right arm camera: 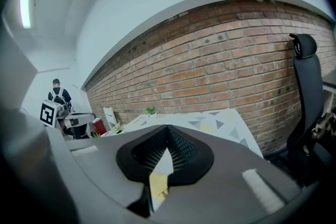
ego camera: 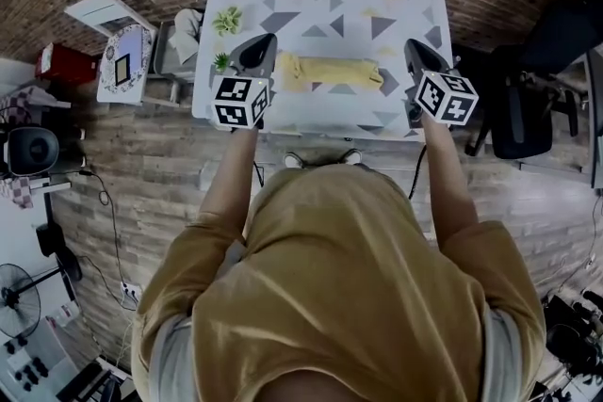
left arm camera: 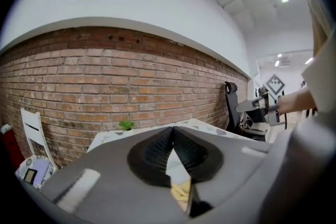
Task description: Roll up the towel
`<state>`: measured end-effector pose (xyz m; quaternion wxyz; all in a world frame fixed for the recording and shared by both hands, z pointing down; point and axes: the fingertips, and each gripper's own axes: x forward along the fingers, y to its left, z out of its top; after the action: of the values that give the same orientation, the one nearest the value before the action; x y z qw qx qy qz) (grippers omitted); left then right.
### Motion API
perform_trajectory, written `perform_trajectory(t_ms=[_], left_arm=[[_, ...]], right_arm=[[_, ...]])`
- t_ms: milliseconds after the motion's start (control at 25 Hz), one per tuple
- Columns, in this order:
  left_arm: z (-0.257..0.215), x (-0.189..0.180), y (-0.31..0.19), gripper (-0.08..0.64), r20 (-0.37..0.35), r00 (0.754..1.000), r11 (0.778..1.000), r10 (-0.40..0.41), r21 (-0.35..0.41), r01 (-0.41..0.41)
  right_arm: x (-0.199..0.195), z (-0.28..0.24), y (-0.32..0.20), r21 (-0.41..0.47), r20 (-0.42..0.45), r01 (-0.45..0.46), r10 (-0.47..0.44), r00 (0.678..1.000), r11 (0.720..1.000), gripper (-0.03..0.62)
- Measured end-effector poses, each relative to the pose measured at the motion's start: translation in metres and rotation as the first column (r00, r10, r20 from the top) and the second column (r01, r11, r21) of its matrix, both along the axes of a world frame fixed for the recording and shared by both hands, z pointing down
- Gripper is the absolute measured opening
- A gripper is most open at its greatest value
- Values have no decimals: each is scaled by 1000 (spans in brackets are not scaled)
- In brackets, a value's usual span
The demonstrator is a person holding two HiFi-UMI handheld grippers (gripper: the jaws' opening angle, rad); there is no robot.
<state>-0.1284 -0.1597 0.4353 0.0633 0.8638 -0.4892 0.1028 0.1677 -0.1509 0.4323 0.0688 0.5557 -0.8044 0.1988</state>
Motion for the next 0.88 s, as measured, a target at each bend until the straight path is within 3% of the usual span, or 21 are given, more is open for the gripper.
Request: perform_trajectory(t_ms=[200,560,880], left_arm=[[-46,-6,7,63,-3,999,991,-34,129,34],[-107,-20,11,63,37,996,960,-81,270,68],[-169,-41,27,63,-9,993,905,-120,410,113]], right_arm=[[4,-35,0,79,0,2,-2,1000,997,5],[10,-114,10,270,-33,-5,15,999,963,5],[13,-169,22,407,-80,-11,48,996,913,5]])
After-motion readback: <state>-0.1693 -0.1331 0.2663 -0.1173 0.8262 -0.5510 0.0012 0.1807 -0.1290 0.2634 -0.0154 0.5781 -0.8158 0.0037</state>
